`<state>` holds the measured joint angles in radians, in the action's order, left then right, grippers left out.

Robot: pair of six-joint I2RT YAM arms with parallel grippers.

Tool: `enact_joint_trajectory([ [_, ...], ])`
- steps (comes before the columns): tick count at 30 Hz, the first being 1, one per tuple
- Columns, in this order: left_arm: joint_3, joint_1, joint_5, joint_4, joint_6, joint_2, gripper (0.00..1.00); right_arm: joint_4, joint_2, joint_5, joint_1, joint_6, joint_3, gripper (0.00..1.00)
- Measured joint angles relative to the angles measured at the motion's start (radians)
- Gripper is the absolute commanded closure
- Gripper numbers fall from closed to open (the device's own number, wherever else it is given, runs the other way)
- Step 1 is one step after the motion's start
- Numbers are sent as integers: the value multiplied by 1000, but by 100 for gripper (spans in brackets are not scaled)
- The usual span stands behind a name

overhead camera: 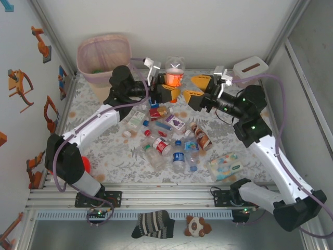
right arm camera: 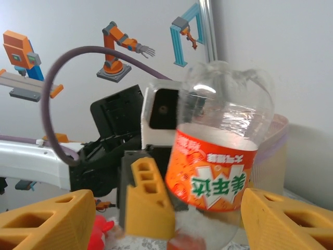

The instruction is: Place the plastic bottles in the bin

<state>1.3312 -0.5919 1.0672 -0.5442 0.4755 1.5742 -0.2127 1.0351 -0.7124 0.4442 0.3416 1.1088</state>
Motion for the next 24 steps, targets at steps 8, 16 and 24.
enact_joint_trajectory([
  [8, 145, 113, -184, 424, -253, -55, 46, 89, -34, 31, 0, -31, 10, 27],
  [16, 270, 280, -421, 660, -337, -64, 47, 138, -37, 49, 0, -43, 11, 28],
  [24, 345, 467, -594, 742, -312, -33, 48, 168, -41, 64, 0, -51, 13, 28],
])
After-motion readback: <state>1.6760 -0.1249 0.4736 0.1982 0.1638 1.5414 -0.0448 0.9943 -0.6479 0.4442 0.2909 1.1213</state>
